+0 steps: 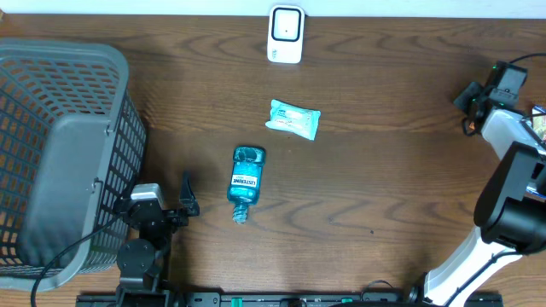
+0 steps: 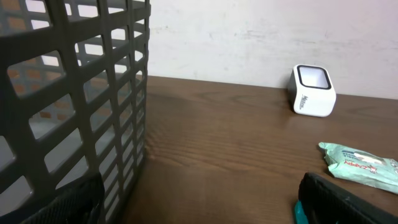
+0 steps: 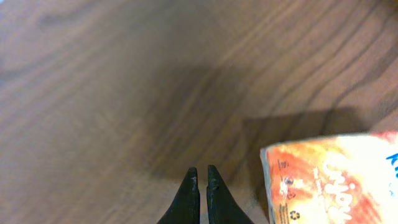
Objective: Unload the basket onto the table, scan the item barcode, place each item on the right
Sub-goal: 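Swing the right gripper left toward the mint-green wipes pack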
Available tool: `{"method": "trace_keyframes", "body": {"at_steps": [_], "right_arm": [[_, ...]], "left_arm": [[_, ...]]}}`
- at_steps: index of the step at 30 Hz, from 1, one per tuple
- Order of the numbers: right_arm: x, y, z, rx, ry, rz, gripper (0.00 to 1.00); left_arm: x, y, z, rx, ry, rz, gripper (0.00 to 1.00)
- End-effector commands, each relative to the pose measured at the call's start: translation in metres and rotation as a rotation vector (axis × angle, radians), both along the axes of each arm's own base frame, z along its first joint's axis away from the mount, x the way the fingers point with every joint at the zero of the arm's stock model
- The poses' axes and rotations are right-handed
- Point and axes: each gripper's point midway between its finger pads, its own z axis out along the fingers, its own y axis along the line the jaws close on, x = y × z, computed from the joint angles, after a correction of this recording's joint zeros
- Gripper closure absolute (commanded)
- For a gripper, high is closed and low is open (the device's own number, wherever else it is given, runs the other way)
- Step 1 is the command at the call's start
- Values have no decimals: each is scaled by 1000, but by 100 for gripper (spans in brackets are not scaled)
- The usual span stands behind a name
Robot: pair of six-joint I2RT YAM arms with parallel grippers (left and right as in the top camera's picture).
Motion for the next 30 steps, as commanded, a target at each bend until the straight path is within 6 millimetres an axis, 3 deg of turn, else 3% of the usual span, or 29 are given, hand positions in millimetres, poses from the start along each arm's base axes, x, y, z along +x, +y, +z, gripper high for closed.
{"method": "trace_keyframes", "body": {"at_steps": [1, 3, 7, 12, 15, 17, 19, 21, 24, 25, 28, 30], "right_arm": [[-27, -34, -26, -120, 133, -157, 99], [-39, -52, -22, -190, 162, -229, 99], [-49, -63, -24, -192, 185, -249, 99], [-83, -99, -18, -285, 264, -376, 99], [-72, -93, -20, -202, 219, -321, 98], [-45, -66, -11, -79, 121, -197, 94], [-24, -41, 6, 13, 33, -89, 82], [-1, -3, 35, 132, -84, 69, 69], [19, 63, 75, 293, -218, 311, 45], [25, 100, 89, 361, -260, 434, 38], [30, 169, 92, 408, -255, 613, 28], [25, 234, 85, 278, -210, 858, 9]], "left_arm": [[-1, 4, -17, -3, 48, 22, 0], [-1, 4, -17, -3, 48, 22, 0], [-1, 4, -17, -3, 48, 22, 0], [-1, 4, -17, -3, 48, 22, 0], [-1, 4, -17, -3, 48, 22, 0], [-1, 4, -17, -3, 48, 22, 0], [-1, 4, -17, -3, 48, 22, 0], [-1, 4, -17, -3, 48, 22, 0], [-1, 4, -17, -3, 48, 22, 0], [-1, 4, -17, -3, 48, 22, 0], [-1, 4, -17, -3, 48, 22, 0], [-1, 4, -17, -3, 48, 22, 0]]}}
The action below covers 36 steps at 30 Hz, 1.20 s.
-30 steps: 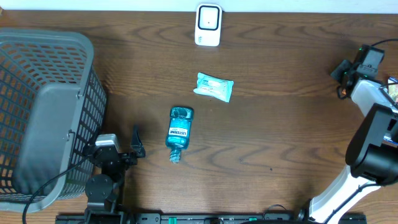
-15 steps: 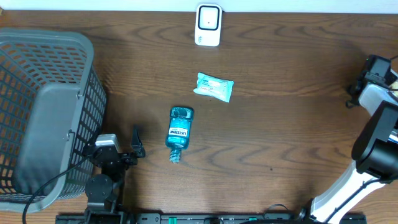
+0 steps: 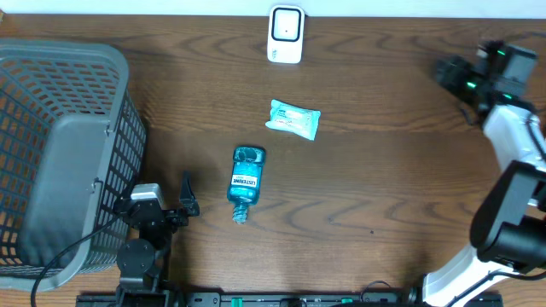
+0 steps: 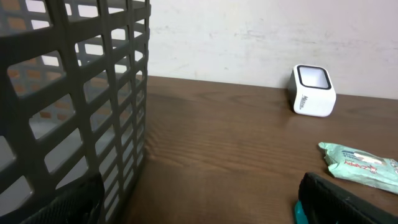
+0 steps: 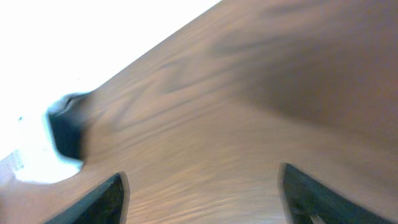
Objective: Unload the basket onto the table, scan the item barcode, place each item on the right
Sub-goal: 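Swing the right gripper left toward the mint-green wipes pack, then grasp the mint-green Zappy wipes pack with the right gripper and lift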
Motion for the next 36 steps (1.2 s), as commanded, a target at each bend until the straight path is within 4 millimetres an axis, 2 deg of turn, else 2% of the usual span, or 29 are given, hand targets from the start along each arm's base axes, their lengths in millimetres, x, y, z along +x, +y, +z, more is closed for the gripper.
{"method": "trace_keyframes", "body": {"at_steps": [1, 2, 5, 7, 8, 9, 10, 12, 14, 19, 23, 27, 32, 33, 35, 36], "right_arm": [[-10, 125, -2, -104, -59, 446, 6], [-12, 148, -7, -180, -67, 514, 1], [-23, 208, -18, -436, -97, 682, 1], [-31, 235, -21, -531, -109, 744, 1], [-37, 255, -25, -600, -120, 791, 1], [-40, 265, -27, -635, -128, 813, 1], [-46, 282, -33, -709, -142, 862, 1], [-51, 296, -41, -778, -155, 912, 1], [-56, 308, -58, -856, -152, 971, 1], [-73, 326, -103, -902, -102, 1098, 4], [-80, 325, -116, -909, -62, 1121, 11], [-80, 320, -123, -922, -38, 1117, 25], [-80, 309, -141, -970, 24, 1102, 37], [-82, 307, -145, -970, 37, 1108, 35], [-79, 305, -143, -987, 35, 1091, 19], [-76, 303, -141, -1008, 30, 1071, 14]], "left_arm": [[-1, 4, -17, -3, 48, 23, 0], [-1, 4, -17, -3, 48, 22, 0], [-1, 4, -17, -3, 48, 22, 0], [-1, 4, -17, -3, 48, 23, 0], [-1, 4, -17, -3, 48, 22, 0], [-1, 4, -17, -3, 48, 23, 0], [-1, 4, -17, -3, 48, 22, 0], [-1, 4, -17, -3, 48, 22, 0], [-1, 4, -17, -3, 48, 23, 0], [-1, 4, -17, -3, 48, 23, 0], [-1, 4, -17, -3, 48, 23, 0], [-1, 4, -17, -3, 48, 22, 0], [-1, 4, -17, -3, 48, 23, 0], [-1, 4, -17, -3, 48, 22, 0], [-1, 4, -17, -3, 48, 23, 0], [-1, 4, -17, -3, 47, 23, 0]]}}
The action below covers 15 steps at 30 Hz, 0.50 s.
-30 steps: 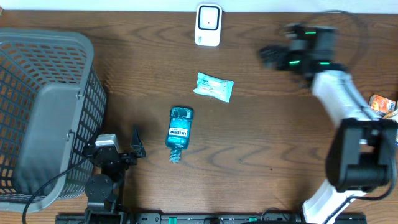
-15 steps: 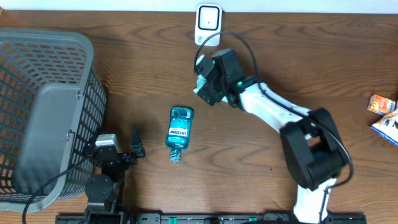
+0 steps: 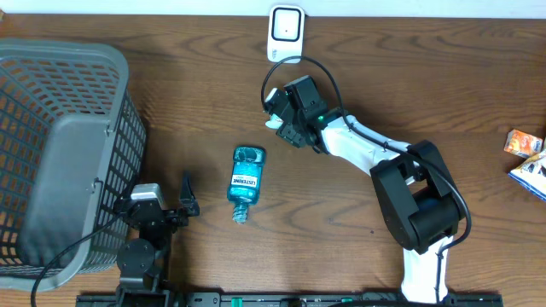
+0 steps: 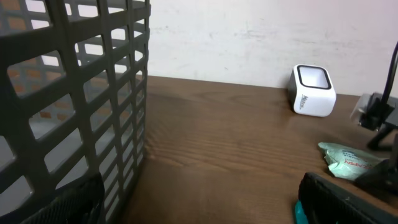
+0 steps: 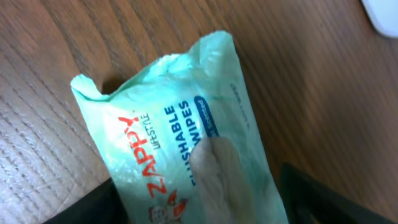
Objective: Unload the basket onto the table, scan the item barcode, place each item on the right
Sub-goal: 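Grasp the mint-green Zappy wipes pack with the right gripper and lift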
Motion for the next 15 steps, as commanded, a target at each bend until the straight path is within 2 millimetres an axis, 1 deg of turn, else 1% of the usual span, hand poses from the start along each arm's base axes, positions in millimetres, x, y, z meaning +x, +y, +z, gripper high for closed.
{"method": "trace_keyframes", "body": {"at_steps": [1, 2, 4, 6, 8, 10, 12, 15], "right_arm": [[5, -14, -13, -98, -33, -59, 1], [12, -17, 4, -124, -108, -126, 1], [11, -10, 14, -117, -127, -116, 1], [5, 3, 21, -104, -139, -89, 1], [-2, 10, 18, -106, -127, -75, 1], [-9, 11, 14, -113, -102, -70, 1], [-10, 11, 13, -109, -95, -82, 1], [-8, 6, 12, -112, -93, -91, 12]], "left_arm": [[-1, 4, -17, -3, 48, 22, 0], [-1, 4, -17, -3, 48, 22, 0], [-1, 4, -17, -3, 48, 23, 0], [-1, 4, -17, -3, 48, 23, 0], [-1, 4, -17, -3, 48, 22, 0], [-1, 4, -17, -3, 48, 22, 0], [-1, 4, -17, -3, 48, 23, 0], [-1, 4, -17, -3, 48, 23, 0]]}}
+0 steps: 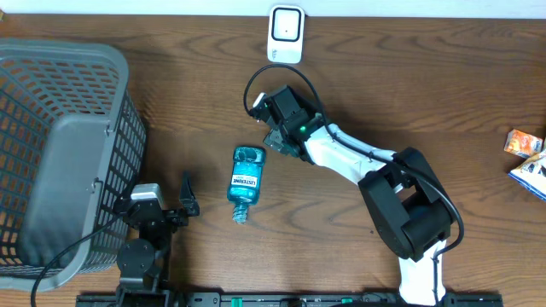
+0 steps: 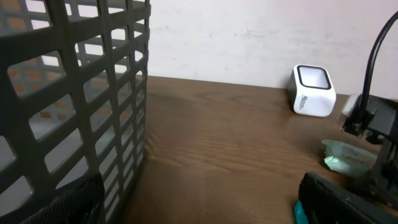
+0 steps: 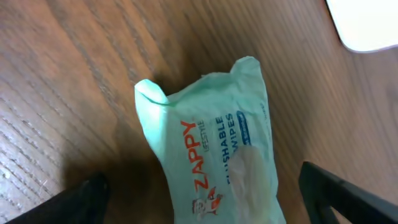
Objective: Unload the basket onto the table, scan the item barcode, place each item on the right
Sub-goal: 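Grasp the mint-green Zappy wipes pack with the right gripper and lift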
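A green pack of Zappy flushable wipes (image 3: 217,155) lies flat on the wooden table, just in front of the white scanner (image 1: 286,34). My right gripper (image 3: 211,208) is open right over the pack, with one dark finger (image 3: 81,199) on each side of it. In the overhead view the right gripper (image 1: 280,128) covers most of the pack. The left wrist view shows the pack's edge (image 2: 343,158) below that gripper. A teal mouthwash bottle (image 1: 246,182) lies nearer the front. My left gripper (image 1: 184,203) rests open near the front left.
A tall grey mesh basket (image 1: 60,153) fills the left side, close beside the left arm. An orange packet (image 1: 522,141) and another item lie at the far right edge. The right arm stretches across the table's middle from the front right.
My right gripper has shifted a little to the left and toward the front over the wipes pack, still open. The pack, the bottle and the left arm are where they were.
My right gripper was shut at the far right by the orange packet. Then it was open, higher, at the back right. Then it was open over the wipes pack in the middle, where it remains. The left arm has stayed put throughout.
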Available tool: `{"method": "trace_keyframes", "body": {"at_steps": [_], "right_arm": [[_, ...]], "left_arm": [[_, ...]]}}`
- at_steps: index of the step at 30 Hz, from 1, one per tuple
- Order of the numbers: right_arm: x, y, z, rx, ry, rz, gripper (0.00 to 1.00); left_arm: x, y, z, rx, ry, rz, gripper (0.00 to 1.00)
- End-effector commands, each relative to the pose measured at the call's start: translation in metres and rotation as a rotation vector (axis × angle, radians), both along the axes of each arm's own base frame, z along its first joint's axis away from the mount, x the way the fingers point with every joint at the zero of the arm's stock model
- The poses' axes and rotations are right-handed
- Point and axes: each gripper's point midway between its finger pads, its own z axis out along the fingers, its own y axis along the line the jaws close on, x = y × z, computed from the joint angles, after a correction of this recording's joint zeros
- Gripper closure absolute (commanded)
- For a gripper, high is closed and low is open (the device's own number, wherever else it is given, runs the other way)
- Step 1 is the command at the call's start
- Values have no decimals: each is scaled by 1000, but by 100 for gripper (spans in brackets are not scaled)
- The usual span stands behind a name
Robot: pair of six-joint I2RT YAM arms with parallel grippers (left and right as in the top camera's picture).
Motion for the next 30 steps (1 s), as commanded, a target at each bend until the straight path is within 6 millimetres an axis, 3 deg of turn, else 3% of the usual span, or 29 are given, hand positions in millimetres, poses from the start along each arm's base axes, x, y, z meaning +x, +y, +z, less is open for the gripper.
{"method": "trace_keyframes", "body": {"at_steps": [1, 4, 9, 11, 13, 14, 15, 16, 19, 22, 23, 26, 30], "right_arm": [[1, -10, 0, -6, 1, -37, 18], [3, -17, -15, -24, 21, -48, 39], [6, -42, -59, -135, 47, -88, 46], [4, -63, -79, -245, 48, -135, 64], [-5, -68, -87, -274, 78, -148, 82], [-7, -68, -88, -268, 84, -161, 85], [-10, -64, -81, -236, 82, -197, 96], [-10, -62, -78, -223, 77, -211, 99], [-17, -48, -49, -133, 92, -224, 99], [-53, -13, -1, 121, 281, -107, 99], [-60, -8, 7, 166, 316, -84, 99], [-101, 17, 58, 456, 532, 58, 99], [-146, 19, 125, 823, 827, 175, 99]], "left_arm": [[-1, 4, -17, -3, 48, 23, 0], [-1, 4, -17, -3, 48, 23, 0], [-1, 4, -17, -3, 48, 22, 0], [-1, 4, -17, -3, 48, 22, 0], [-1, 4, -17, -3, 48, 23, 0], [-1, 4, -17, -3, 47, 23, 0], [-1, 4, -17, -3, 48, 23, 0], [-1, 4, -17, -3, 48, 22, 0], [-1, 4, -17, -3, 48, 23, 0], [-1, 4, -17, -3, 48, 23, 0], [-1, 4, -17, -3, 48, 22, 0], [-1, 4, -17, -3, 48, 22, 0], [-1, 4, -17, -3, 48, 23, 0]]}}
